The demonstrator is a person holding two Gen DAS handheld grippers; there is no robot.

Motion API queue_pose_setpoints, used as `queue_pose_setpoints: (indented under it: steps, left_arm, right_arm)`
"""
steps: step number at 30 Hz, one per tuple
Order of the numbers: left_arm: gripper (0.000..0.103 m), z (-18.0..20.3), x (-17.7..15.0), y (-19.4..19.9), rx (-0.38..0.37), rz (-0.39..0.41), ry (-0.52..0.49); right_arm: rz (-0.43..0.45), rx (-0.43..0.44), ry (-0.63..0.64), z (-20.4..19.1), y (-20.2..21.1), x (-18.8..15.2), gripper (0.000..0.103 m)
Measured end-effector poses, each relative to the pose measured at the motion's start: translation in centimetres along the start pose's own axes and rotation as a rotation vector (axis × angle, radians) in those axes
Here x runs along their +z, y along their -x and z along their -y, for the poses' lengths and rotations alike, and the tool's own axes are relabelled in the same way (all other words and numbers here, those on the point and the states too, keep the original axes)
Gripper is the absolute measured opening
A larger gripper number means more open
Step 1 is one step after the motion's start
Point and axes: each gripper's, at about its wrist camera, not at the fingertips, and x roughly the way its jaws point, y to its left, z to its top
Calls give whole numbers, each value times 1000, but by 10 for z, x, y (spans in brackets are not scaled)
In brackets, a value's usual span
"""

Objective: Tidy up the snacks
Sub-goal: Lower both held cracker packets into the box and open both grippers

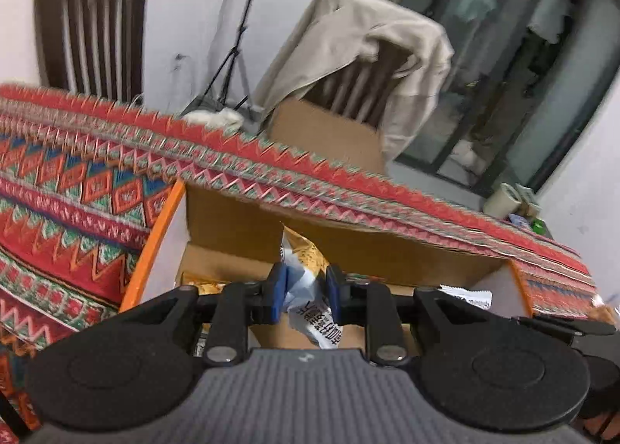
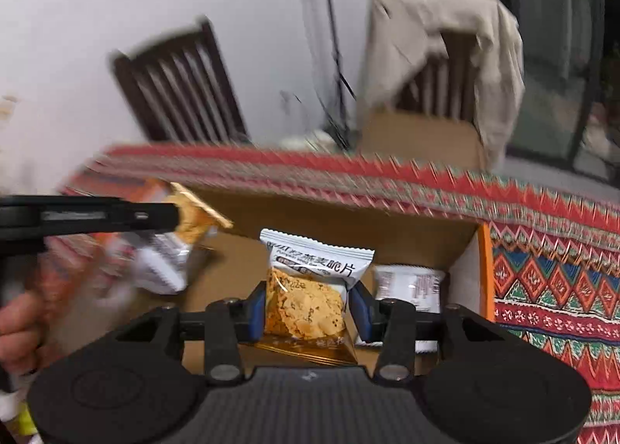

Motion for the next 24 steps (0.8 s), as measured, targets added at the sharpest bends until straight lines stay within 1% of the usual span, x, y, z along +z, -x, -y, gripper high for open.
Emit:
queue_pose_setpoints:
  steps: [1, 2, 3, 4, 5, 7, 9, 11, 16, 18, 19, 20, 21, 24]
  left_arm:
    - [23, -1, 0, -5, 16, -1, -7]
    - [29, 0, 0, -10, 28, -9, -26]
    - [35, 1, -1, -14, 37, -22, -47]
    - [46, 1, -2, -16, 41, -34, -59]
    - [51, 2, -3, -17, 47, -37, -69]
    - [51, 4, -5, -14, 60, -29, -93]
    - [53, 5, -4, -8, 67, -16, -112]
    - [57, 5, -2, 2, 69, -7, -126]
    - [60, 11, -2, 45, 86, 18, -195]
    - [63, 12, -3, 70, 84, 31, -219]
    - [67, 12, -5, 83, 84, 42, -231]
    - [72, 13, -8, 99, 87, 57, -248]
    - [73, 13, -11, 114, 88, 73, -267]
    - [76, 15, -28, 167, 86, 127, -335]
  right_arm:
    - [-29, -10, -16, 3, -14, 3, 43]
    - [-46, -13, -31, 5, -24, 6, 45]
    - [-67, -29, -35, 5, -35, 9, 44]
    - [-80, -48, -30, 3, -43, 10, 45]
    - [-85, -61, -25, 1, -46, 7, 49]
    - [-90, -67, -27, -1, -53, 8, 53]
    - [-82, -57, -36, -3, -52, 8, 62]
    - [-70, -66, -17, -7, -47, 7, 64]
    - [-7, -86, 10, -13, -13, 6, 68]
    - [18, -89, 17, -16, 10, 5, 71]
    - [30, -96, 21, -18, 22, 3, 73]
    - [56, -98, 18, -21, 39, 1, 79]
    - [84, -94, 11, -24, 55, -3, 86]
    - [141, -72, -3, -29, 98, -16, 87]
